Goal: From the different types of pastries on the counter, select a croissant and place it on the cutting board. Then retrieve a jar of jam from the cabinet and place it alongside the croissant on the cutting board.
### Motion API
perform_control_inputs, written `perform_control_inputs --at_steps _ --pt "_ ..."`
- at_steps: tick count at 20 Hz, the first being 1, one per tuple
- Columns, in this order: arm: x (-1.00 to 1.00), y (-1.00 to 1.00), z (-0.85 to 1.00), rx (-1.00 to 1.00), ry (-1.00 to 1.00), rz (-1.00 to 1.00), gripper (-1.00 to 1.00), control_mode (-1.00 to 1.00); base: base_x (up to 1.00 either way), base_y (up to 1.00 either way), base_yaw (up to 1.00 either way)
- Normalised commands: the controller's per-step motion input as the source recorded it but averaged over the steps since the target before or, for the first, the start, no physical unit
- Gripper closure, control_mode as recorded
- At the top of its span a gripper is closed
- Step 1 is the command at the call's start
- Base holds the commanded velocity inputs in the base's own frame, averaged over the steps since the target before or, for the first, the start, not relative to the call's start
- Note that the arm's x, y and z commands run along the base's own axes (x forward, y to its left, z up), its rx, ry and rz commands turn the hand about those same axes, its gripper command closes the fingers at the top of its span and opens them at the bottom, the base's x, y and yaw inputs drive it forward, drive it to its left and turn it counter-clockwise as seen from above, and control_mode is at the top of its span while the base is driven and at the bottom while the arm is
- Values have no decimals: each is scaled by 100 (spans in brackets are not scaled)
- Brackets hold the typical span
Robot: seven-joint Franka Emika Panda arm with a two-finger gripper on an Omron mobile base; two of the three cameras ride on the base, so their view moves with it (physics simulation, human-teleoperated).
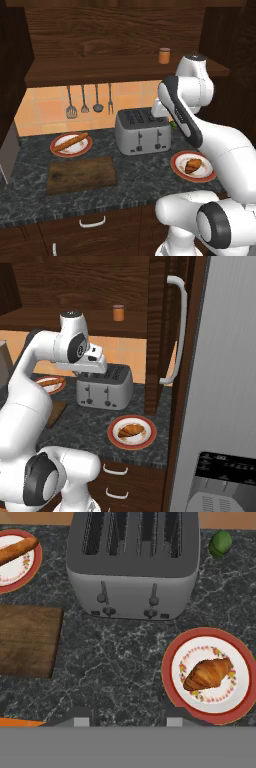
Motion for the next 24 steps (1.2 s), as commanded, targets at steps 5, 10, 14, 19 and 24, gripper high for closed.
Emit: perform_control_inputs --at_steps 5,10,14,19,24 --pt "-38 0 2 0 -16 -1 -100 -100 0 0 0" --pt "15 -6 5 0 -17 0 -100 -100 0 0 0" --pt "57 -1 41 0 -14 0 -100 -100 0 0 0" --pt "45 -13 84 1 -1 0 -100 -100 0 0 0" --pt "32 -19 80 0 0 -10 -100 -100 0 0 0"
